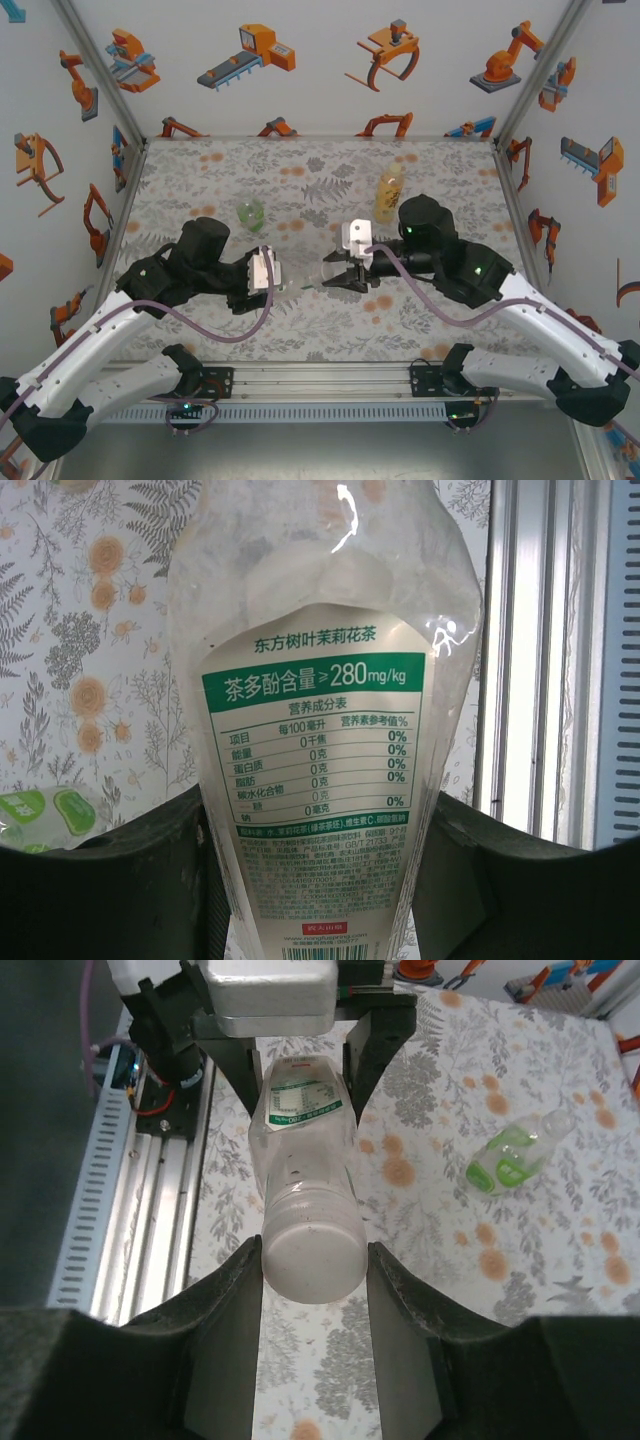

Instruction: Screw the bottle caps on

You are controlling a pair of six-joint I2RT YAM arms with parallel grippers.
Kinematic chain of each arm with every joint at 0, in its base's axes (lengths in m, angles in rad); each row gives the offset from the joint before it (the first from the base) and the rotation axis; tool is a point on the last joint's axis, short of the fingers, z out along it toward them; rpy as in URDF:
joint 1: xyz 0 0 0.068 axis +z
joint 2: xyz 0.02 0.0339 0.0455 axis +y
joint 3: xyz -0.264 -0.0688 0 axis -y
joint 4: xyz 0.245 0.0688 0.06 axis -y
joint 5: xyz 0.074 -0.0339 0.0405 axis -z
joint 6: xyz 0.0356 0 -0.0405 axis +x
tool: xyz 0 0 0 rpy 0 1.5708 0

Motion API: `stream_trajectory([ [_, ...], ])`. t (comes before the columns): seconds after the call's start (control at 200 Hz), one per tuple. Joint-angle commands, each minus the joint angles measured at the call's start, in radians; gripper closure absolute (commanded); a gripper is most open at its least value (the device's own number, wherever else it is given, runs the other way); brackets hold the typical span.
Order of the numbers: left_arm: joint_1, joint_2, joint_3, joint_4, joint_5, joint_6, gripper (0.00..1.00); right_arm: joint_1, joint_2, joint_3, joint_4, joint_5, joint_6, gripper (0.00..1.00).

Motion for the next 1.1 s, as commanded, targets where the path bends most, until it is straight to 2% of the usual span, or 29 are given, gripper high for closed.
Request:
stream_trajectory([
  [0.0,-0.005,-0.005,0.042,0.046,0.016,-0.009,1.00,0.002,-0.028,-0.050,0.128,0.002,0.369,0.85],
  [0.13,-0.004,0.002,0.040,0.056,0.011,-0.011,1.00,0.006,-0.034,-0.098,0.180,0.109,0.760,0.92],
  [0.245,-0.005,0.001,0.032,0.060,0.009,-0.015,1.00,0.007,-0.022,-0.095,0.085,0.271,1.109,0.96],
  [0.32,-0.005,0.000,0.027,0.065,-0.001,-0.020,1.00,0.007,-0.014,-0.108,0.068,0.302,1.301,0.99],
  [0.446,-0.005,0.001,0.022,0.077,-0.009,-0.028,1.00,0.006,-0.015,-0.139,0.042,0.324,1.639,0.99],
  [0.551,-0.005,0.007,0.020,0.084,-0.008,-0.028,1.00,0.006,-0.018,-0.159,0.020,0.328,1.815,1.00],
  [0.641,-0.005,0.012,0.020,0.088,-0.008,-0.028,1.00,0.007,-0.019,-0.160,0.016,0.320,1.858,1.00],
  [0.696,-0.006,0.016,0.022,0.089,-0.006,-0.027,1.00,0.007,-0.015,-0.151,0.016,0.315,1.850,0.95],
  [0.866,-0.007,0.022,0.022,0.095,-0.002,-0.027,1.00,0.007,-0.002,-0.069,-0.035,0.321,1.683,0.63],
  [1.091,-0.008,0.026,0.025,0.096,0.010,-0.023,1.00,0.002,-0.026,0.023,-0.075,0.394,1.410,0.36],
])
